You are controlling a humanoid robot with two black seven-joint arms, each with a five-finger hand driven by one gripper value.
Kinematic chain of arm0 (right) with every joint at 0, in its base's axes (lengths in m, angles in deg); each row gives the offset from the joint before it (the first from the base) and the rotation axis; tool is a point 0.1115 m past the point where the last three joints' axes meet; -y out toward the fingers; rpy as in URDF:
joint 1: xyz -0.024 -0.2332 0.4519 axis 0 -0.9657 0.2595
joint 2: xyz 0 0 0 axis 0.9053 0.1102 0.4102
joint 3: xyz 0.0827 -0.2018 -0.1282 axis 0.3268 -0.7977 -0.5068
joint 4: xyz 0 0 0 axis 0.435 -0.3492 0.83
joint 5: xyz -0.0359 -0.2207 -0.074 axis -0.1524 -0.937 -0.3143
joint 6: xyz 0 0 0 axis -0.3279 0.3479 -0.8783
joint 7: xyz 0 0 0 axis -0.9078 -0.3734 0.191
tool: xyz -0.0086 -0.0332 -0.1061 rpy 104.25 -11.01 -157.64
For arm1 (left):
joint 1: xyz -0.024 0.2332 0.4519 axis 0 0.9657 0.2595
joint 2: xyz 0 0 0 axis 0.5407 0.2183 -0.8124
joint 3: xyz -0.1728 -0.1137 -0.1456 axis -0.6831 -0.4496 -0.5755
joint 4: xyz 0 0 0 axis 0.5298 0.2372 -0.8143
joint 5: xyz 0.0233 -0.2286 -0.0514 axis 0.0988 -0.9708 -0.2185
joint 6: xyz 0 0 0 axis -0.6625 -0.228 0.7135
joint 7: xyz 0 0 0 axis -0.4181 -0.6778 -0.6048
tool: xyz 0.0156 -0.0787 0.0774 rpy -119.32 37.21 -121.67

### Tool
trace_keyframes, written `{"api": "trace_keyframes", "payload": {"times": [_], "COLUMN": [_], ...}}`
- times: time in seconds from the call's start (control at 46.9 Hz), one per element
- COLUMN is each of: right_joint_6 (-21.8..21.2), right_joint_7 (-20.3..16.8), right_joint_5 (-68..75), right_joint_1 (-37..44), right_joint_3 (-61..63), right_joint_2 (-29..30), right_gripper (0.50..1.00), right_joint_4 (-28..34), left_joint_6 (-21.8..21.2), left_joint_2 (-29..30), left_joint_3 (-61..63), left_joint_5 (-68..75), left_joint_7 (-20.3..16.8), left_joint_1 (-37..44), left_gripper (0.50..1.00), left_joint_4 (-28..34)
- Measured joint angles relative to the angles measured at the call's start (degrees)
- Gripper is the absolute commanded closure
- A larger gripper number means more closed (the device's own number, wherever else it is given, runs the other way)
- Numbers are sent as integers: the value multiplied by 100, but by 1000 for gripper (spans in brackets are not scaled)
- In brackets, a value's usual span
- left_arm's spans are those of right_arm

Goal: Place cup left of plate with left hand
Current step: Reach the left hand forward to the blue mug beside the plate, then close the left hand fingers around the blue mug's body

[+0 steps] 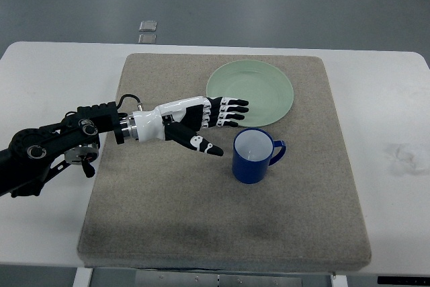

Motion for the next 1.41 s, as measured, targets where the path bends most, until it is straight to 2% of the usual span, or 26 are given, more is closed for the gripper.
{"api": "trace_keyframes", "payload": {"times": [0.554,0.981,1.407], "right_joint_6": [0,0,0], "right_joint_7": [3,-3,0], "right_joint_5": [0,-3,-3], "right_joint_1": [0,-1,0], "right_joint_3": [0,0,0], "right_joint_2": [0,0,0], "right_gripper": [568,568,568], "right_joint_4": [0,0,0], "left_joint_6": [-1,-3,-10], "left_joint_2": [-192,-550,-757], "left_joint_3": [79,80,80], "left_joint_5": [308,330,342], "left_joint_7": [0,0,40], "left_joint_1": [28,19,12], "left_gripper": [506,506,506], "left_joint_4": [10,387,465]}}
